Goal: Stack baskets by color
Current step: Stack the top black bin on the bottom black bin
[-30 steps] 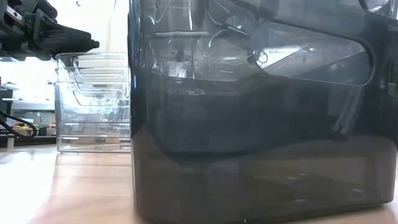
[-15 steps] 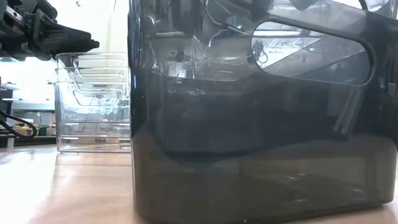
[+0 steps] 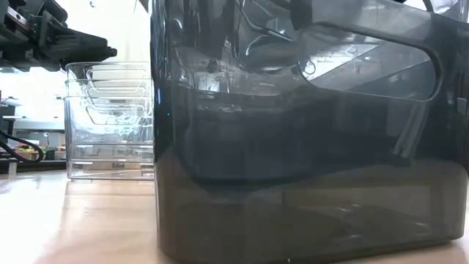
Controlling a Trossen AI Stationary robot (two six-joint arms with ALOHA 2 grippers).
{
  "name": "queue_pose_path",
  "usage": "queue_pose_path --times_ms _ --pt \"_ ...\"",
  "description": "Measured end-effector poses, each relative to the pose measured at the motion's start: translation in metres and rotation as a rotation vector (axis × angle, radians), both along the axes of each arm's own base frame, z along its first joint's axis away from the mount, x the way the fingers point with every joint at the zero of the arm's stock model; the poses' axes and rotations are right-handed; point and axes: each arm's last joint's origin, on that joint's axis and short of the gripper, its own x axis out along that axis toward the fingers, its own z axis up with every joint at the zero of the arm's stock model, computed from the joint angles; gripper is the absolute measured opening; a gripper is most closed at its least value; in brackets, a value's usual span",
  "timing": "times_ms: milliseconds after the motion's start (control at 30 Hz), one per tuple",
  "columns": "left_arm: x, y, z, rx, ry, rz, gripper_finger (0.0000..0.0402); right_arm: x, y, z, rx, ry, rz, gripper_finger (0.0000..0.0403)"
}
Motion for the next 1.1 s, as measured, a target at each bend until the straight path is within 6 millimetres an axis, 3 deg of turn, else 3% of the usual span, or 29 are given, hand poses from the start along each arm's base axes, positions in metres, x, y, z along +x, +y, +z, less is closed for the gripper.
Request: queue_pose_path --times_ms 633,1100 --pt "0.000 0.000 -0.001 0.002 0.006 0.000 0.0117 -0.022 0.000 -0.010 0.067 0.301 0.082 0.0010" --pt "0.000 0.000 -0.001 0.002 0.006 0.000 0.0117 -0.017 -0.013 -0.007 0.096 0.291 0.166 0.0081"
